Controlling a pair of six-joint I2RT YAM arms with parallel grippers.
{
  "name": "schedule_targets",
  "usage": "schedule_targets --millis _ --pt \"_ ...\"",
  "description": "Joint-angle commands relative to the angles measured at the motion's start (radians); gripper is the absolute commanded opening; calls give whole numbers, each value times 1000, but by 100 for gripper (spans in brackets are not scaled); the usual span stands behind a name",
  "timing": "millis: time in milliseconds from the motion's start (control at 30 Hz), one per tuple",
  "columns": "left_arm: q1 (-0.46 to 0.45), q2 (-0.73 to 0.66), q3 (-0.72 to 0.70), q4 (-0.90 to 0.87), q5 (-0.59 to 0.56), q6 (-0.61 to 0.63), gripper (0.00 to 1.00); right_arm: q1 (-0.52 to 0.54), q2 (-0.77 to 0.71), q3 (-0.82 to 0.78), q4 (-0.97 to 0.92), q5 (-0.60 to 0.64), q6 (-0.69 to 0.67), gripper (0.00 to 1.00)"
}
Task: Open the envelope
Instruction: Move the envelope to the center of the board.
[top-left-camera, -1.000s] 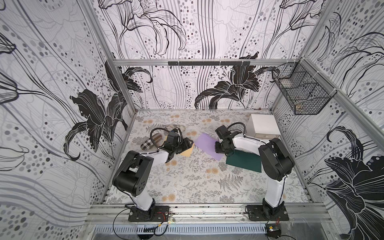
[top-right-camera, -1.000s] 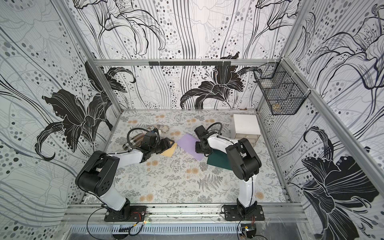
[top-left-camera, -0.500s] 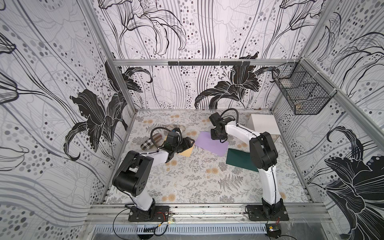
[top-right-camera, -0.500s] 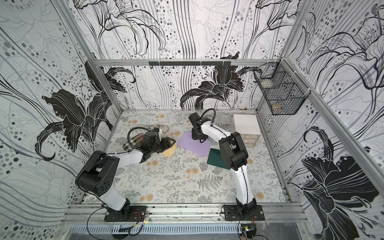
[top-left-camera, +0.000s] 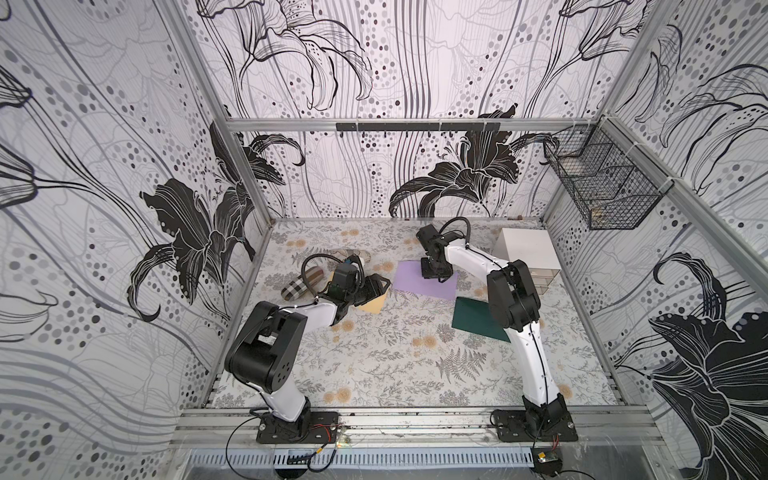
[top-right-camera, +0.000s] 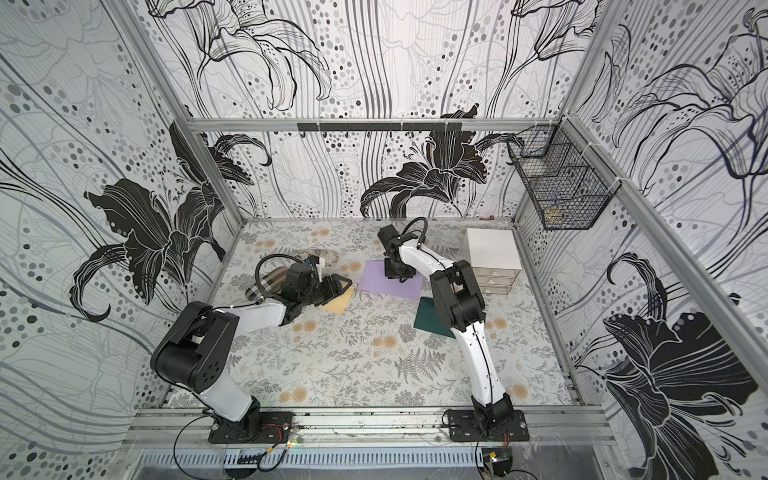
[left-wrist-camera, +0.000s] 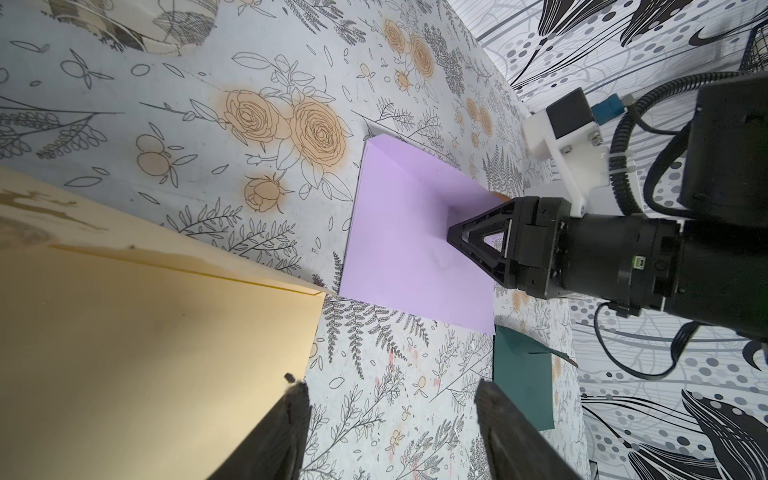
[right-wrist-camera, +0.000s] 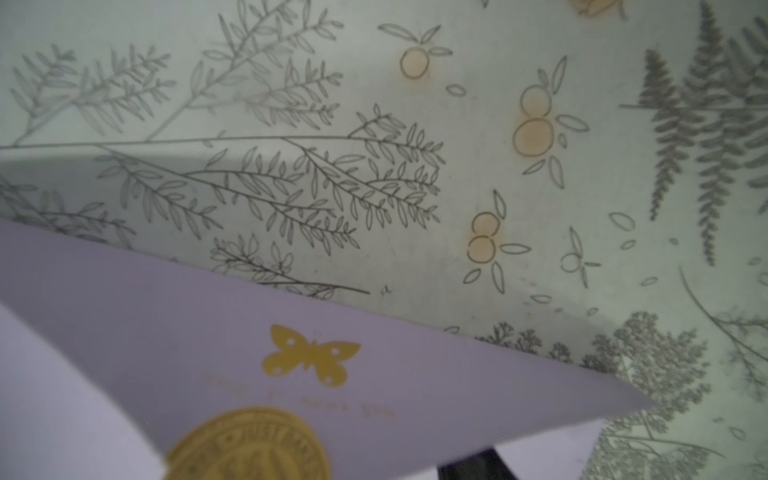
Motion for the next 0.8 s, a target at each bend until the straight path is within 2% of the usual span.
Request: schedule_targets --millis 0,167,367,433,600,767 --pt "3 -4 -11 49 15 3 67 1 -101 -82 67 -69 -7 52" --pt "3 0 -10 55 22 0 67 2 -265 -230 211 -165 13 57" --pt "3 15 -8 66 36 -10 67 46 -401 -459 480 -288 165 56" --pt "3 17 -8 70 38 -10 67 81 -379 -453 492 -280 174 55" --pt "3 13 -12 71 35 -12 67 138 -257 -318 365 -174 141 53" --pt "3 9 -11 67 31 -8 67 148 -193 -281 383 -193 148 53"
